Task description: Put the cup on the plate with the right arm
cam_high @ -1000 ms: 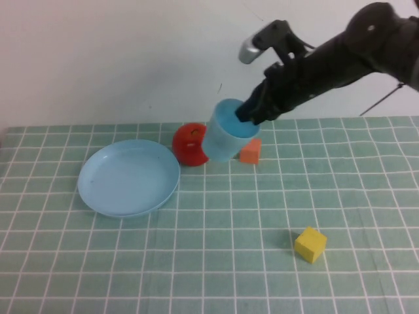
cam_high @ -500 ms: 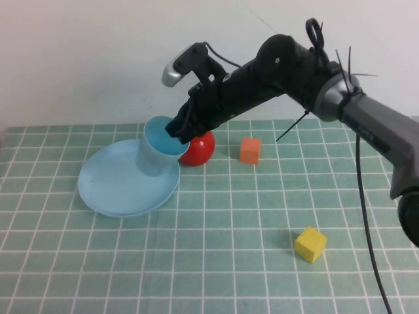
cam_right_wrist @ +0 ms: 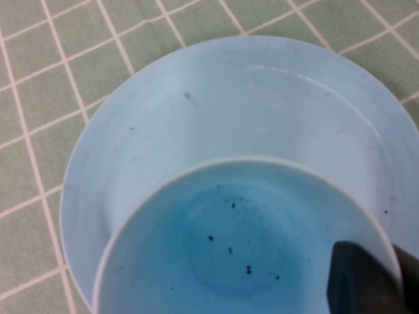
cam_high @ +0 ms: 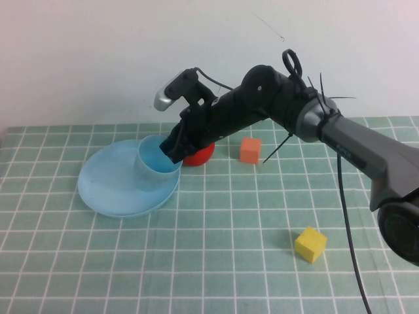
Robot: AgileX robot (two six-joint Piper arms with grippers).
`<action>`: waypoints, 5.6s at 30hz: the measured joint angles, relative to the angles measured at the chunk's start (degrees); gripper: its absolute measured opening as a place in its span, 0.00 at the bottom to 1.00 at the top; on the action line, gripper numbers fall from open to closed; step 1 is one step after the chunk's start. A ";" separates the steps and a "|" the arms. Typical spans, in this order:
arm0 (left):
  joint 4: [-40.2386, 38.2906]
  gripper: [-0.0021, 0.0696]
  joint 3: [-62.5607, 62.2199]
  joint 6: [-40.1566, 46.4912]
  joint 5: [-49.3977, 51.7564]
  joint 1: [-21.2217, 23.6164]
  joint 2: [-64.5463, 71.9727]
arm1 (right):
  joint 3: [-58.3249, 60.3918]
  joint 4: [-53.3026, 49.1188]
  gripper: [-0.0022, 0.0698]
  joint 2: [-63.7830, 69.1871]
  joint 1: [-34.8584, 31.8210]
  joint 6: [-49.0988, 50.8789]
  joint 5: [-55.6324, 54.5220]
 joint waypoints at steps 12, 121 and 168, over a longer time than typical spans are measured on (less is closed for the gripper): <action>0.00 0.02 0.00 0.00 0.00 0.00 0.00 | 0.00 -0.47 0.41 0.86 0.00 -0.19 -0.82; 0.00 0.03 0.00 0.00 0.00 0.00 0.00 | 109.77 -48.55 0.03 -134.21 -11.91 40.64 -8.82; 0.00 0.02 0.00 0.00 0.00 0.00 0.00 | 128.30 -47.78 0.03 -145.94 -24.50 41.29 -17.19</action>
